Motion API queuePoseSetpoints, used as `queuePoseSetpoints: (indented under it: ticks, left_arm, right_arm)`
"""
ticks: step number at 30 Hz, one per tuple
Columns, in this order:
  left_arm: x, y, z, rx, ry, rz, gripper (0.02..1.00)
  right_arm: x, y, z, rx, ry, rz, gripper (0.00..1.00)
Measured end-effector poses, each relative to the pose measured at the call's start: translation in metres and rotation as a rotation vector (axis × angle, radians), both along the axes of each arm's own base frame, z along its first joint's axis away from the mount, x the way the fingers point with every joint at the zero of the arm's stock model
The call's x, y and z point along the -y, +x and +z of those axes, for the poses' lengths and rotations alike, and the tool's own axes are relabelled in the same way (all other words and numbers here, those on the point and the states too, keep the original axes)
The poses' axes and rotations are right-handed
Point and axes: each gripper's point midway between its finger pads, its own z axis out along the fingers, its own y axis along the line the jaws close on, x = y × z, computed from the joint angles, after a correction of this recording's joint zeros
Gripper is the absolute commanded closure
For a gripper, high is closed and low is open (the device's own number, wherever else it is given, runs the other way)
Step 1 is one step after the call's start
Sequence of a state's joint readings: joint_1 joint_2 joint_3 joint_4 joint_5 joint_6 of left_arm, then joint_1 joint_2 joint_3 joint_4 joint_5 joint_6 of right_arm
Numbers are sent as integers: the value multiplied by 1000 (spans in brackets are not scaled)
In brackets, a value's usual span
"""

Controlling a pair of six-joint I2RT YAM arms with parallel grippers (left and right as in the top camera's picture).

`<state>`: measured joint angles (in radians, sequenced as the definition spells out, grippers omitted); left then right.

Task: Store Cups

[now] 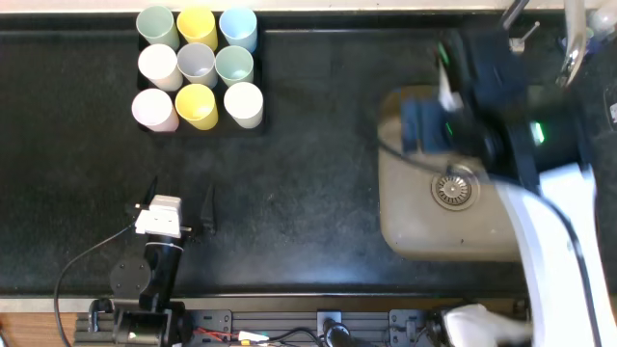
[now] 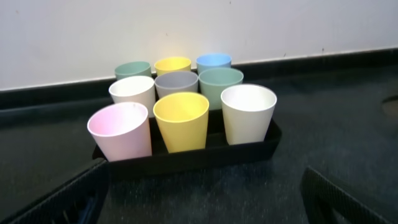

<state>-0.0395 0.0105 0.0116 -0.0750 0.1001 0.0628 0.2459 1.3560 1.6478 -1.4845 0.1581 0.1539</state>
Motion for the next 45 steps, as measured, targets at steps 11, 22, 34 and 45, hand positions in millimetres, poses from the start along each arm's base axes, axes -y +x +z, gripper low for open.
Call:
queuePoseSetpoints:
  ticks: [11, 22, 34, 45]
  left_arm:
    - [0, 0, 0, 0, 0, 0, 18]
    - [0, 0, 0, 0, 0, 0, 18]
    - [0, 0, 0, 0, 0, -1, 20]
    - [0, 0, 0, 0, 0, 0, 18]
  right_arm:
    - [8, 47, -15, 949, 64, 62, 5]
    - [12, 23, -51, 1118, 18, 97, 3]
    - [20, 9, -83, 1025, -8, 91, 3]
    - [53, -31, -77, 1045, -60, -7, 3]
